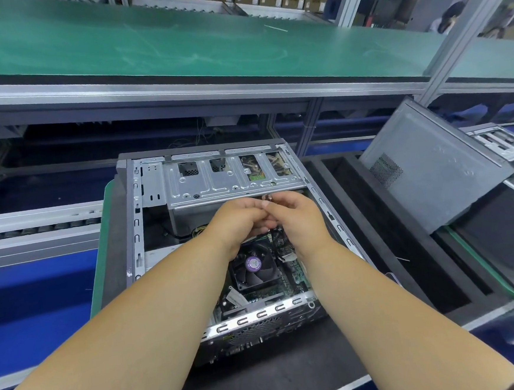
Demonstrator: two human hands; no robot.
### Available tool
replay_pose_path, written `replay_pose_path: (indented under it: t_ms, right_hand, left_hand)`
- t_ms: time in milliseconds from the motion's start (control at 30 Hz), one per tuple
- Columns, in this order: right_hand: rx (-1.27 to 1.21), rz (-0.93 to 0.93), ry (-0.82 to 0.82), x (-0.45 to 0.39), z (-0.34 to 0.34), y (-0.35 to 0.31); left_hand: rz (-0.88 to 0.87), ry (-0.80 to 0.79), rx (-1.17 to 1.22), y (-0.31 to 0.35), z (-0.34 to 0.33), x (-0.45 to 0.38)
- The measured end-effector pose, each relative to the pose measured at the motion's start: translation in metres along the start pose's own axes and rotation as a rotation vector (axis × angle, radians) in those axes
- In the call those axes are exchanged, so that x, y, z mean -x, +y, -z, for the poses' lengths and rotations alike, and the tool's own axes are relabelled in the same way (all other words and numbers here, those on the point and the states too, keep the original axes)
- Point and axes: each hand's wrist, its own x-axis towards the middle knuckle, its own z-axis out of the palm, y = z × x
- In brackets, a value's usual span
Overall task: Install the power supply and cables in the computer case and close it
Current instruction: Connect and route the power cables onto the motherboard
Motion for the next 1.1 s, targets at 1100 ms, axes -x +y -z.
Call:
replay_pose_path:
  t_ms: [1100]
  right_hand:
    - [0.275,-0.475,0.131,-0.022,0.001,0.0]
  left_hand:
    - [0.044,0.072,-0.708,-0.005,0.001,0.001]
